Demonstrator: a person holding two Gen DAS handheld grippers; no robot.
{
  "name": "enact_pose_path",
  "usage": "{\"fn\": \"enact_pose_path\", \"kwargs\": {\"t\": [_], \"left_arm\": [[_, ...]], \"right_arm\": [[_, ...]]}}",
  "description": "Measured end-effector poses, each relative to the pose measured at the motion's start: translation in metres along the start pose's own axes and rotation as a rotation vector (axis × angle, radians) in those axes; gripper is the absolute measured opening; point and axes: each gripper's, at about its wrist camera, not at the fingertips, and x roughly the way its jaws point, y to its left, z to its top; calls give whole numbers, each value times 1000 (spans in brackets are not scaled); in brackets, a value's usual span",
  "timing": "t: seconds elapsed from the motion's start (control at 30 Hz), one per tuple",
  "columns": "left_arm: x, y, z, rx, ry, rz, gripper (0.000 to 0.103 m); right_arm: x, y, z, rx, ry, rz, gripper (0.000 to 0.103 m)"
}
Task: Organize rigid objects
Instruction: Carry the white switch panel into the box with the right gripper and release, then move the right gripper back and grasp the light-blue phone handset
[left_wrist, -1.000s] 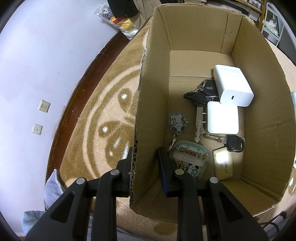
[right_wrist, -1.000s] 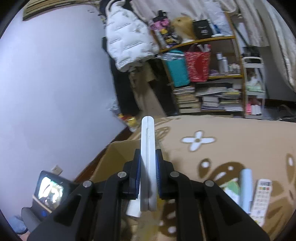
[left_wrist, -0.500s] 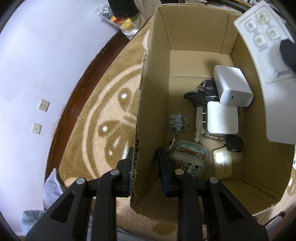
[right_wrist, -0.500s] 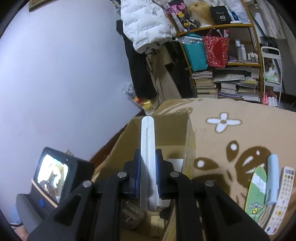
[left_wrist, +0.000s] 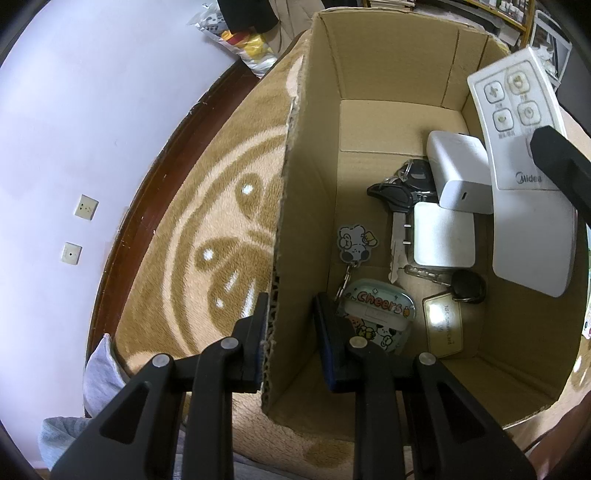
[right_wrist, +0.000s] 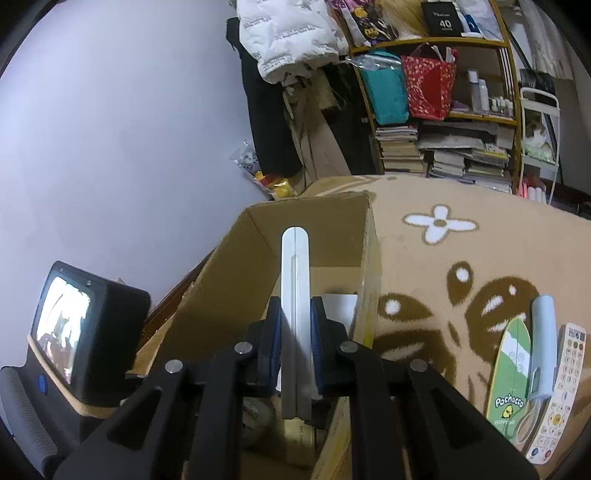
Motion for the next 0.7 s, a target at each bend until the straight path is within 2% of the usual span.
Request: {"fn": "enact_pose_path", "kwargs": {"t": [0.13,0.3,0.4,0.5,0.57,0.6,0.7], "left_arm": [[0,0,0,-1,0,-3,22],[1,1,0,-2,5,-7,21],[1,1,0,0,5,-4,22],[1,1,1,-2,6,-4,21],[2,0,1,-2,7,-4,21],[3,0,1,-1,6,-3,22],[3,-1,0,3,5,2,22]], "right_arm": [[-5,2,4,-8,-7,27,18],[-28,0,15,-18,-61,24,20],[-39,-9,19,-19,-87,-4,36],[-45,-24,24,5,-100,-50,41],[-48,-39,27,35,-102,-91,50],[-49,-46,28,43,-107,-114,58],[-56,-70,30,77,-122,-196,65]]}}
